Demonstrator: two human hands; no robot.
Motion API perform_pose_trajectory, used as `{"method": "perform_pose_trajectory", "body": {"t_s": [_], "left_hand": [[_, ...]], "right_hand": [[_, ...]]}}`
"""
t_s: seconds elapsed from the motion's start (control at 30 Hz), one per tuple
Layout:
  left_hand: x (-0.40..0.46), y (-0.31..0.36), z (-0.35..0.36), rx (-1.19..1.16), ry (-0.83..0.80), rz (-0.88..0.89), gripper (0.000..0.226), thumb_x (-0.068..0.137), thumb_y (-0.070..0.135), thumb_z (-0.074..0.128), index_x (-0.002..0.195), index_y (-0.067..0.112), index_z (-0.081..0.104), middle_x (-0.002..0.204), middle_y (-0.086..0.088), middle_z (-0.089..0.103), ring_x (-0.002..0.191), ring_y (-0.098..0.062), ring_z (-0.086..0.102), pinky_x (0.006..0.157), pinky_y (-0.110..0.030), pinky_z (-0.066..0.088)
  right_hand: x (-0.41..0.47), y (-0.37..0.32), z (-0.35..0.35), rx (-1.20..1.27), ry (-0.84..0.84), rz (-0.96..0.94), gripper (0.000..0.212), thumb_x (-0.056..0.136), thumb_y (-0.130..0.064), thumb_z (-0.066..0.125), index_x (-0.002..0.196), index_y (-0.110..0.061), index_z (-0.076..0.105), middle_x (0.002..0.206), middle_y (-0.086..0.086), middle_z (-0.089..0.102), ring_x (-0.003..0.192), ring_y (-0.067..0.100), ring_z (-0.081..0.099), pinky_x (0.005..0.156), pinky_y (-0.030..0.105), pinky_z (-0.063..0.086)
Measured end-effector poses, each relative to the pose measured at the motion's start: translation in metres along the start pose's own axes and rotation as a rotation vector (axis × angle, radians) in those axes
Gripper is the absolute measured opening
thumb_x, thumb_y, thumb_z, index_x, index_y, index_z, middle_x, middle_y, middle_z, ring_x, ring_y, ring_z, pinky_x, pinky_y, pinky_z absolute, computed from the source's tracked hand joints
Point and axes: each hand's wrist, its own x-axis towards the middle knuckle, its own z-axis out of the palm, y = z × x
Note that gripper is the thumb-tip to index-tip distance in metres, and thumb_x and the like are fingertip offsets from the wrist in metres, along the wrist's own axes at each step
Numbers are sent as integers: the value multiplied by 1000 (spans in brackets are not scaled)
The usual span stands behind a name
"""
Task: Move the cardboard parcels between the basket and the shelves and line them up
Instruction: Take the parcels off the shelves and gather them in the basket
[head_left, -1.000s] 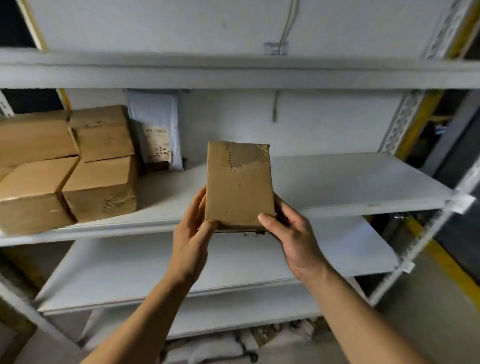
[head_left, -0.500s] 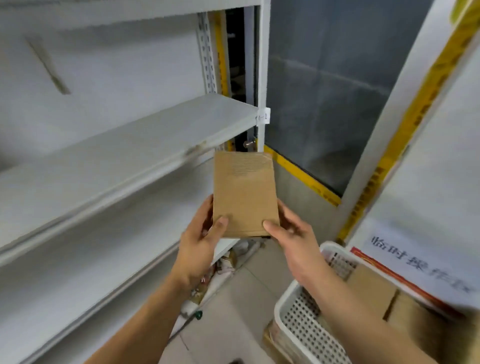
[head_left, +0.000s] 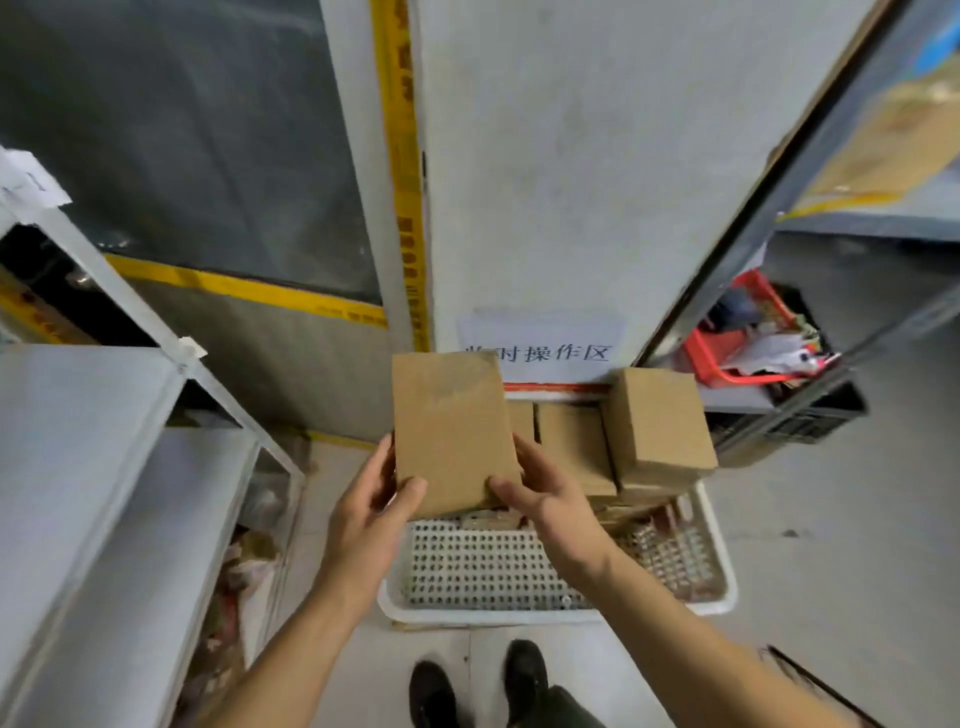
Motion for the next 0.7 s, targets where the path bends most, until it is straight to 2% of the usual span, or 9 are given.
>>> {"method": "perform_pose_trajectory", "body": {"t_s": [0.1, 0.2, 0.37, 0.5, 0.53, 0.63, 0.7], "left_hand": [[28, -14, 36, -21, -110, -67, 60, 97, 25, 73, 144, 54, 51, 141, 16, 65, 129, -5, 62, 107, -33, 51], [56, -29, 78, -55, -172, -131, 59, 96, 20, 73, 142, 53, 54, 140, 13, 66, 130, -6, 62, 111, -37, 49], [100, -62, 144, -81, -221, -249, 69, 95, 18, 76, 155, 36, 47, 137, 8, 69, 124, -10, 66, 110, -43, 51], [130, -90, 180, -94, -219, -320, 70, 94, 21, 76, 155, 39, 46, 133, 8, 68, 118, -6, 68, 99, -28, 54], [137, -98, 186, -89, -213, -337, 71, 93, 22, 77, 155, 40, 46, 134, 7, 69, 119, -8, 68, 98, -28, 55], [156, -121, 197, -80, -218, -378, 75, 90, 24, 81, 155, 39, 47, 139, 4, 68, 127, -16, 65, 106, -40, 55], [163, -134, 203, -70, -218, -397, 77, 87, 28, 84, 154, 40, 48, 142, 4, 66, 130, -16, 63, 113, -47, 49]], "right_hand": [[2, 9, -35, -13, 108, 33, 57, 103, -6, 63, 155, -25, 49, 142, -1, 68, 133, 20, 63, 107, 41, 54], [8, 18, -74, -6, 192, 73, 56, 104, -9, 63, 155, -27, 48, 143, -2, 67, 133, 20, 62, 113, 46, 50], [33, 41, -134, -4, 252, 127, 55, 105, -16, 62, 154, -33, 47, 142, -5, 67, 132, 19, 63, 110, 43, 51], [62, 67, -169, 0, 323, 183, 58, 105, -19, 62, 156, -38, 44, 141, -9, 68, 127, 12, 65, 109, 37, 52], [69, 73, -173, -4, 332, 187, 57, 105, -20, 62, 156, -39, 44, 141, -11, 67, 128, 10, 64, 108, 34, 52], [90, 92, -181, -19, 355, 196, 54, 108, -19, 57, 153, -43, 40, 142, -17, 64, 128, 0, 61, 103, 21, 49], [101, 106, -183, -40, 373, 228, 55, 109, -18, 55, 156, -40, 36, 144, -16, 60, 130, -2, 58, 110, 24, 47]]}}
